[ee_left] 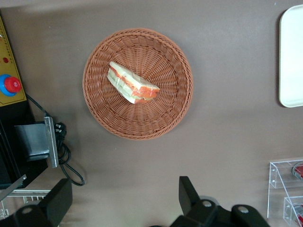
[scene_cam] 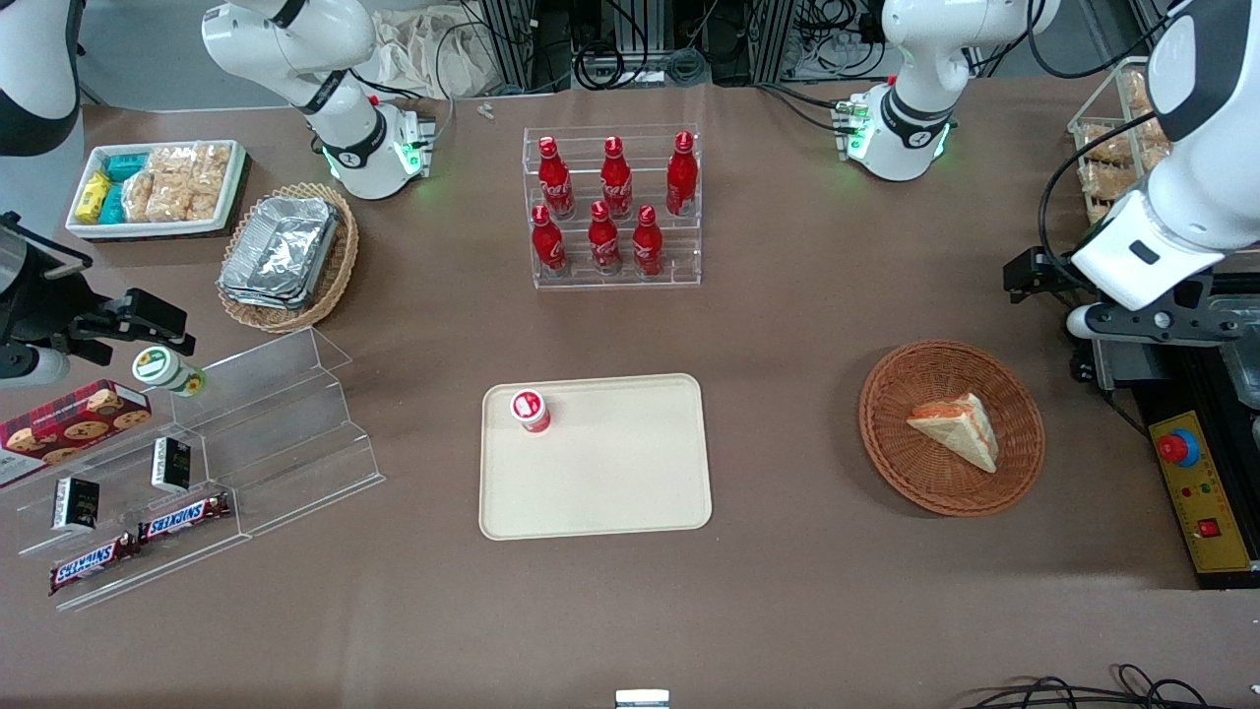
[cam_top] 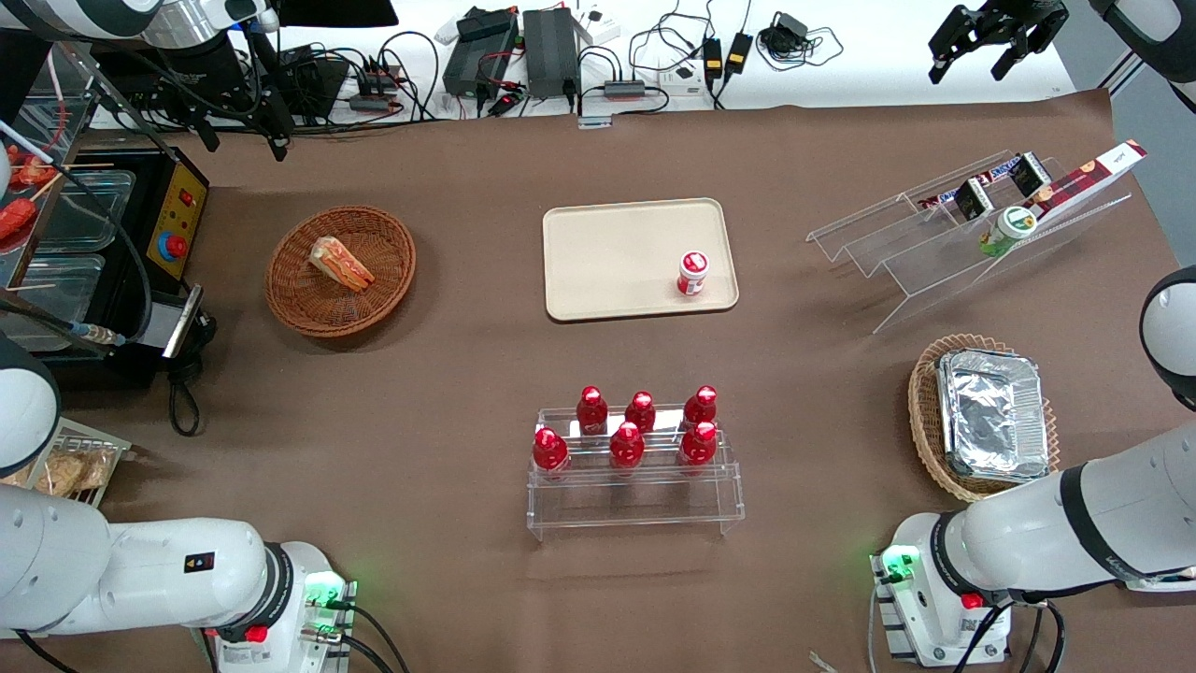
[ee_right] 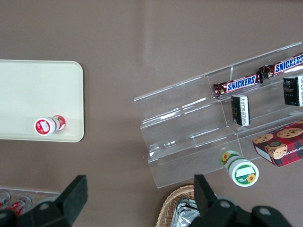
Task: Place sandwich from basket to tray
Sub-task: 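Move the left gripper down over the sandwich in the wicker basket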
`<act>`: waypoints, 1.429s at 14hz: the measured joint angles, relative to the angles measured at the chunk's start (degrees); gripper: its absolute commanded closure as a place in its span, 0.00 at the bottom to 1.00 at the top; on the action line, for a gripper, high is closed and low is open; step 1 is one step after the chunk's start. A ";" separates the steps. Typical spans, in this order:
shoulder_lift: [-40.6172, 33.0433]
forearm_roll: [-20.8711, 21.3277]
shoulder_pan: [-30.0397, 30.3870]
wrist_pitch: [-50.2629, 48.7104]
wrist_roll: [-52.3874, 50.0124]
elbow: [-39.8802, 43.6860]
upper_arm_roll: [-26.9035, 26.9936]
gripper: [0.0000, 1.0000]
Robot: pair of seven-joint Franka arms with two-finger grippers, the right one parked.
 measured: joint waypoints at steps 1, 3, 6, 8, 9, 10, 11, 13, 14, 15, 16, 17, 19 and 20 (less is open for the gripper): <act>0.34 -0.01 0.01 0.02 -0.09 0.26 0.37 0.00; 1.48 -0.02 0.09 0.15 -0.03 0.90 2.09 0.00; 4.21 -0.01 0.19 0.41 -1.51 1.66 3.21 0.00; 6.11 -0.01 0.47 3.71 -7.29 0.28 3.41 0.00; 6.70 -0.02 0.83 6.69 -10.23 -1.48 3.55 0.00; 7.12 -0.03 1.08 9.93 -13.24 -3.76 3.71 0.00; 7.45 -0.04 1.22 13.47 -17.14 -6.27 3.82 0.00; 8.19 -0.04 1.30 20.40 -27.77 -10.83 3.87 0.00; 9.06 -0.03 1.25 23.02 -33.75 -12.31 3.83 0.00; 10.30 -0.01 1.11 24.74 -39.06 -13.06 3.76 0.00; 11.76 0.03 0.89 26.30 -43.58 -13.34 3.69 0.00; 13.21 0.06 0.74 27.77 -46.77 -13.48 3.60 0.00; 15.93 0.07 0.66 29.94 -51.39 -13.67 3.56 0.00; 17.15 0.07 0.68 30.89 -52.85 -13.69 3.56 0.00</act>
